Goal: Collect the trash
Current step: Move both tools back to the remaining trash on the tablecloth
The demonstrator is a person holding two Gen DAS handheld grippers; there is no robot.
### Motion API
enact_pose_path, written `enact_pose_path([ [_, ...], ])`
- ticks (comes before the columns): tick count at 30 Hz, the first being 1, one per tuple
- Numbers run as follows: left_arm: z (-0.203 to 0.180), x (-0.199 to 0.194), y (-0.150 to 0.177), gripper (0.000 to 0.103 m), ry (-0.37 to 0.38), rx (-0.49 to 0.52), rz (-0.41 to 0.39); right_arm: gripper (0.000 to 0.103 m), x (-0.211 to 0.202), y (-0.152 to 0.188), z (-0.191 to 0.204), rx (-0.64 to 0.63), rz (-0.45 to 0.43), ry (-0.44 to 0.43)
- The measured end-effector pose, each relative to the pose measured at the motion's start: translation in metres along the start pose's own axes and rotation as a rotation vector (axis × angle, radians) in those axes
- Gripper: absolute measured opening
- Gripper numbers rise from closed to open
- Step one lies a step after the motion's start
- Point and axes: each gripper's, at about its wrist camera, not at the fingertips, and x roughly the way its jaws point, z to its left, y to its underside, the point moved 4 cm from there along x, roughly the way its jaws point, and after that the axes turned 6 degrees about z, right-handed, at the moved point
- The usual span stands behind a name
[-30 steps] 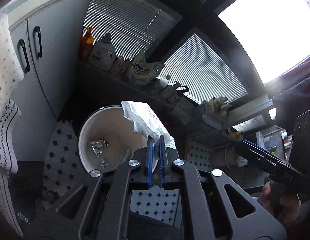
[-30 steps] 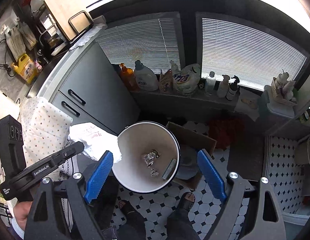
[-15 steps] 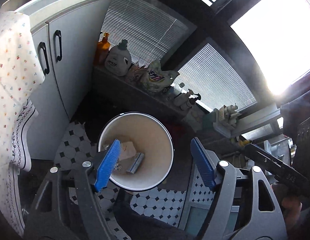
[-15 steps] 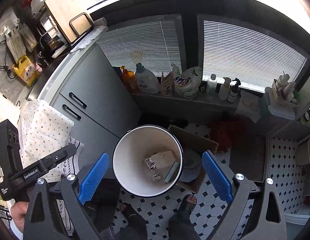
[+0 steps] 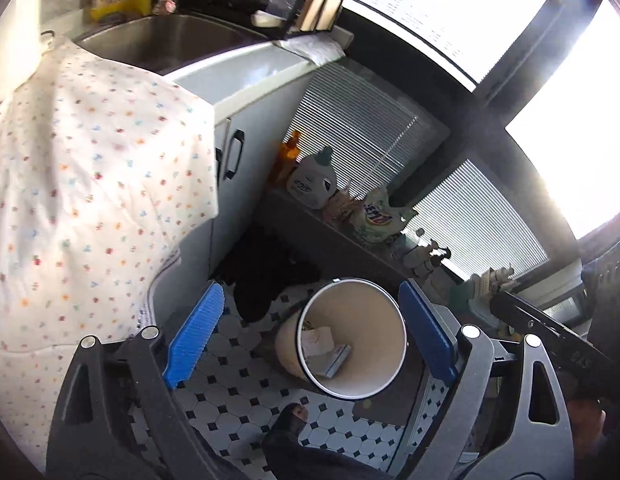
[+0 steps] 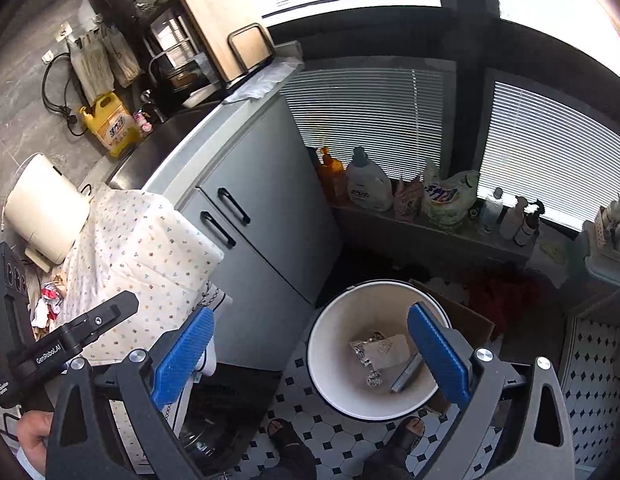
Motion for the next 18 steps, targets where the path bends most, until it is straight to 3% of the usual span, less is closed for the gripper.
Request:
enact_pose_path([
  [18, 0.173, -0.123, 0.007, 0.089, -0.183, -0.262, -0.196, 0.095, 0.031, -0.004, 0.183, -0.266, 0.054, -0.155],
])
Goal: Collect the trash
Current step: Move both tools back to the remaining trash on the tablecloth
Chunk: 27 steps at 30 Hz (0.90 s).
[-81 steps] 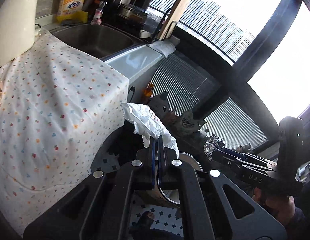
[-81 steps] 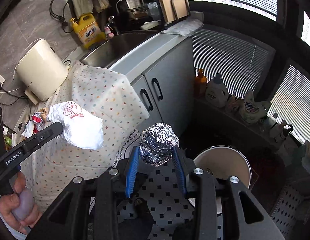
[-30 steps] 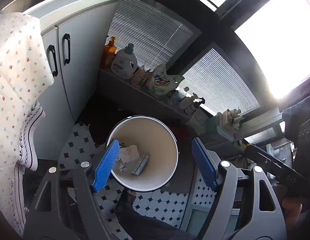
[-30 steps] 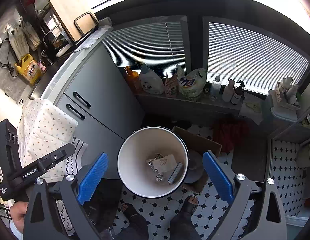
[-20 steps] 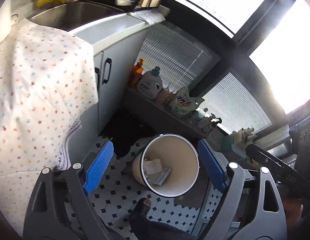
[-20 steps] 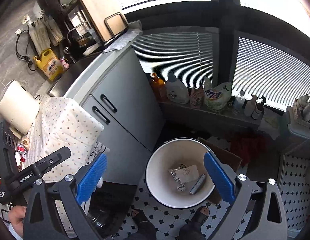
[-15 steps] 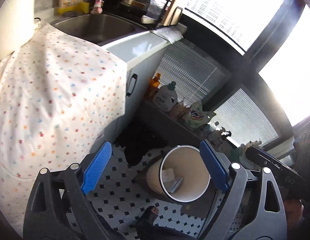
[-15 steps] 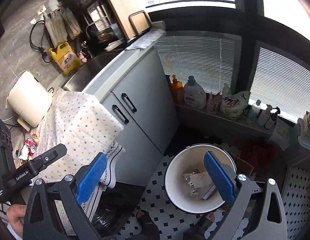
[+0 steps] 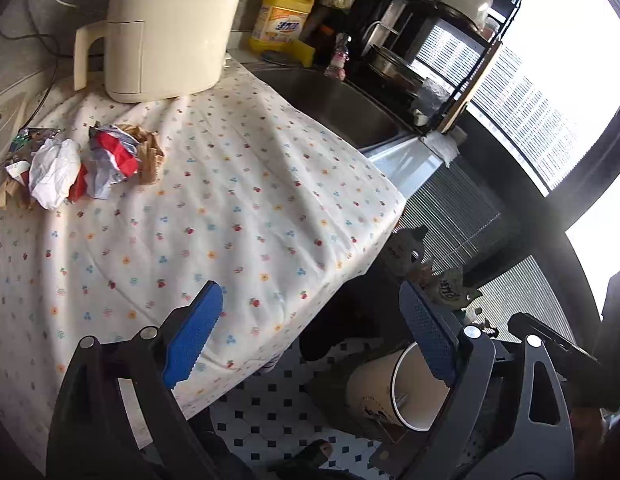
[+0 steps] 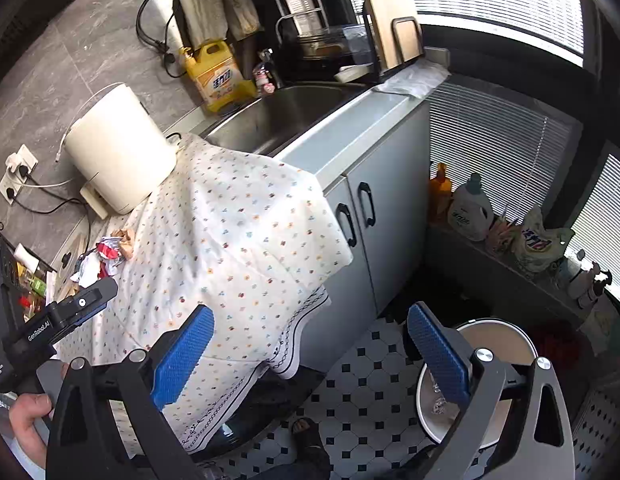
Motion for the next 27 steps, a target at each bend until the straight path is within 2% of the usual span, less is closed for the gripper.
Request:
enact_pose_path([
  [12, 0.116, -0.045, -0.015, 0.089, -0.074, -0.164, -0.107, 0.095, 0.037, -0.015, 0.102, -0.170, 0.036, -0.057],
  [22, 0.216, -0.072, -0.023, 0.088, -0.116, -0.295, -0.181, 0.076, 0.080, -0.026, 0.179, -0.254, 0.075, -0.109],
  [27, 0.256, -0.073, -0.030, 0.075, -0.125, -0.319, -0.163, 0.068, 0.105, -0.031, 0.217, -0.247, 0.092, -0.146],
])
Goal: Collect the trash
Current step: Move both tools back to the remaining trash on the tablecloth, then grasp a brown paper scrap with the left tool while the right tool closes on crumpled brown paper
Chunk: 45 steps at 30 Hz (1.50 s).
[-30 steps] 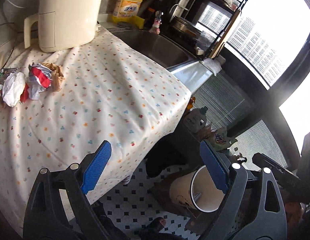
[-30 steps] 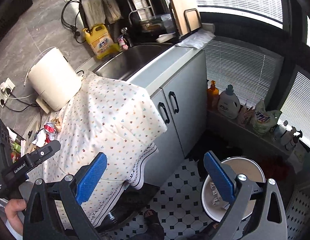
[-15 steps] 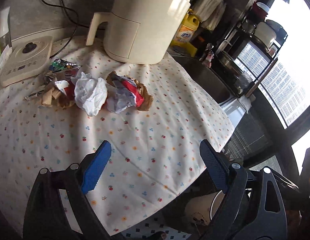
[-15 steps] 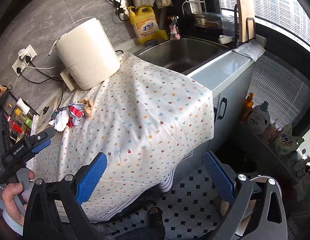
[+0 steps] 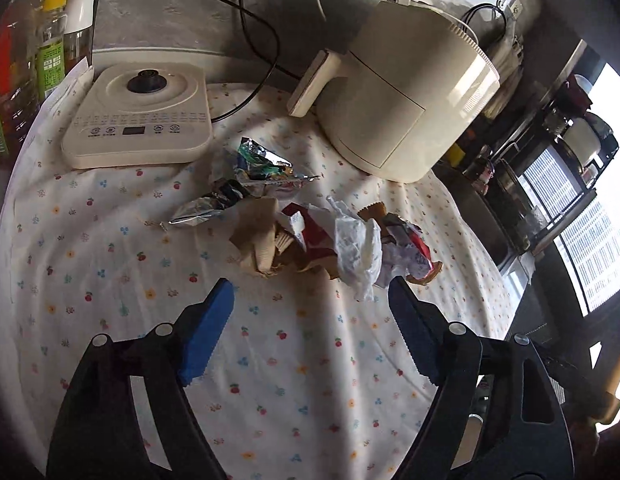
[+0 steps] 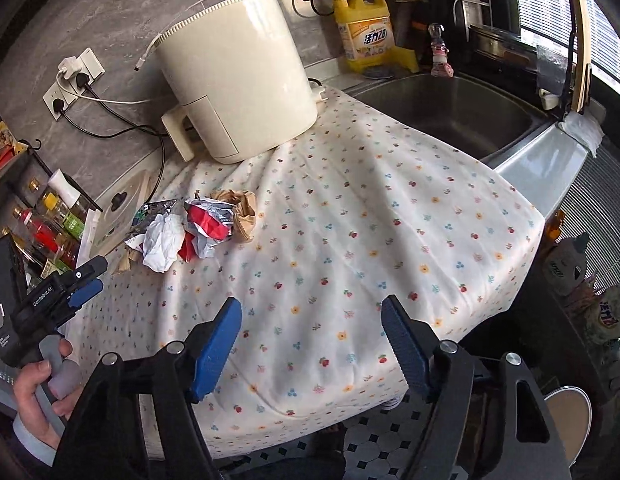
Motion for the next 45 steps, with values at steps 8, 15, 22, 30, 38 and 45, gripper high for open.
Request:
enact_pose_path([
  [8, 0.030, 0.018, -0.022, 0.060, -0.009, 0.027, 0.047, 0.061, 0.030, -0.019, 0.038, -0.003, 0.016, -0.002],
  [15, 0.042, 0.041, -0.033, 0.054, 0.002, 0.032, 0.084, 0.056, 0.044, -0.029, 0.047, -0.008, 0.028, 0.018],
  [22, 0.050, 0.052, -0.046, 0.040, 0.043, 0.006, 0.093, 0.055, 0.050, -0.038, 0.046, 0.008, 0.028, 0.037],
  [30, 0.052, 0.075, -0.049, 0.030, 0.100, -0.020, 0.142, 0.055, 0.064, -0.050, 0.051, 0.000, 0.041, 0.035],
  [38, 0.057, 0.039, -0.048, 0.026, 0.006, 0.008, 0.048, 0.046, 0.090, -0.061, 0.059, -0.030, 0.075, 0.009],
  [45, 0.061, -0.003, -0.043, 0.026, -0.157, 0.061, -0.055, 0.021, 0.112, -0.060, 0.058, -0.030, 0.115, -0.012],
])
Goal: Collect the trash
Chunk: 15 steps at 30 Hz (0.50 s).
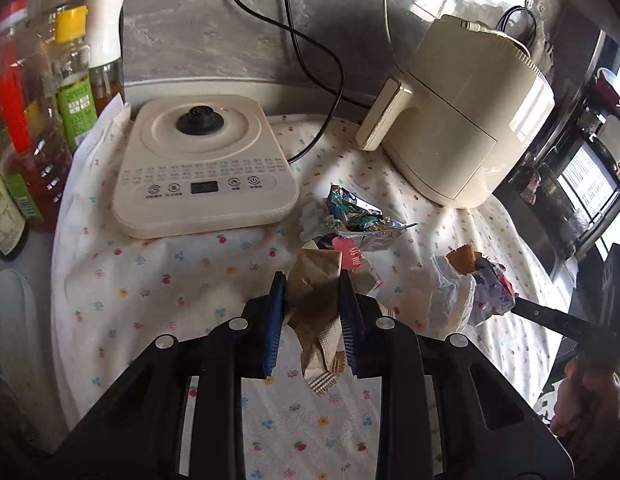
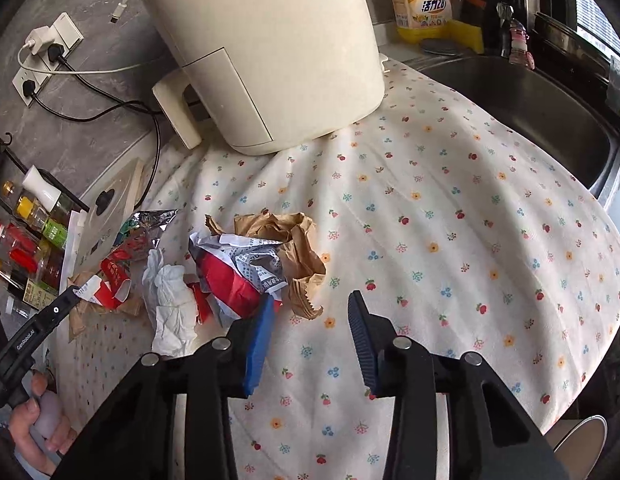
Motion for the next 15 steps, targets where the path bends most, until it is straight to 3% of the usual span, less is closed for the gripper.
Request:
enact_pose_path([
  [1, 0.001, -0.005, 0.001, 0.026, -0.017, 0.002, -0.013, 0.011, 0.003, 0.000, 0.000, -0.001, 0.007, -0.005],
  [3, 0.003, -0.015, 0.002, 0.026, -0.038, 0.001, -0.035, 0.005, 0.002, 0.001, -0.002, 0.000, 0.001, -0.012],
  [7, 0.000, -0.032, 0.004, 0.026, -0.046, 0.005, -0.067, 0.001, -0.010, 0.005, -0.004, -0.010, -0.031, -0.023],
  [15, -0.027, -0.054, 0.009, 0.026, -0.059, 0.035, -0.130, 0.002, -0.037, 0.022, -0.020, 0.002, -0.046, -0.044],
])
